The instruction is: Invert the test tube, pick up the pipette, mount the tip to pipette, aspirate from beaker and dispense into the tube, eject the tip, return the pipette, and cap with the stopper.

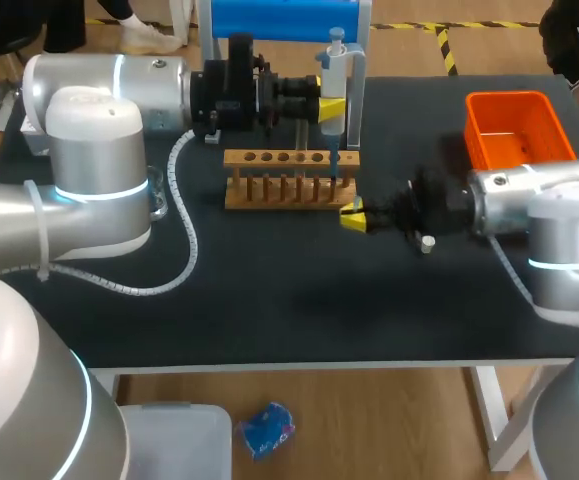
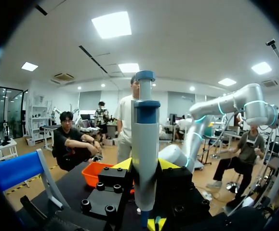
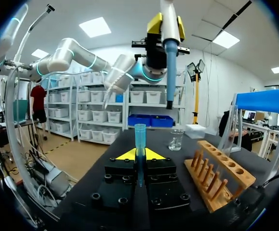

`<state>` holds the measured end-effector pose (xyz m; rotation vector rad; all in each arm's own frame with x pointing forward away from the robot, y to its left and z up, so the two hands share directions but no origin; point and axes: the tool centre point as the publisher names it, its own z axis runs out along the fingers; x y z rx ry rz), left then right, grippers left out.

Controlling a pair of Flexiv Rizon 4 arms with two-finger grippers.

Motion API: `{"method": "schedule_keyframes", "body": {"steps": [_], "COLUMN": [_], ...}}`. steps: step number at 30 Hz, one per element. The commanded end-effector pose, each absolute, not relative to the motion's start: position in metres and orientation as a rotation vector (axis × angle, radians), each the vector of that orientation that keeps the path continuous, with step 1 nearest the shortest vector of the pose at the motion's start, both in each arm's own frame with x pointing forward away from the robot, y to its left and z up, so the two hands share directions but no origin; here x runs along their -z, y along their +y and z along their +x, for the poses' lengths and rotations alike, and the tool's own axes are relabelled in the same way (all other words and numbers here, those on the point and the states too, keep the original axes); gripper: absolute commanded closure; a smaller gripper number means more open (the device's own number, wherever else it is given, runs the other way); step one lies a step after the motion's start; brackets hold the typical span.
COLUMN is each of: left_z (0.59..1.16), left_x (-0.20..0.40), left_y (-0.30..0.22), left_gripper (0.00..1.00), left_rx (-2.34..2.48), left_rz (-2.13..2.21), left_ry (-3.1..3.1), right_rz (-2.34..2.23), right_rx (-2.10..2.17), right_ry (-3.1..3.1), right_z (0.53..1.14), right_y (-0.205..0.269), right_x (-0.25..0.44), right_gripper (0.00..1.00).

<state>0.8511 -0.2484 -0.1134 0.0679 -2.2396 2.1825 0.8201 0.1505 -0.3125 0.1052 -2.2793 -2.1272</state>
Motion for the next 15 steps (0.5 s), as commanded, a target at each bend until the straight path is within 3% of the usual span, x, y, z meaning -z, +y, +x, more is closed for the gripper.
{"method": "schedule_keyframes", "body": {"steps": [1,15], "left_z": [0.852,0.852], "left_x": [0.114,0.114], "left_y": [-0.248,-0.248], "left_gripper": [1.00,1.00], "left_rx": [-2.185,-2.185], "left_rz": [0.064,0.064], "left_ry": [-2.237,-2.237], "right_rz": [0.140,0.177], "right_rx": [2.116,2.116], "right_ry": [-2.259,-2.257], "right_z": [0.840,0.853], "right_y": [0.166,0.181], "right_x": [0.318,0.313], "right_gripper": [1.00,1.00]}}
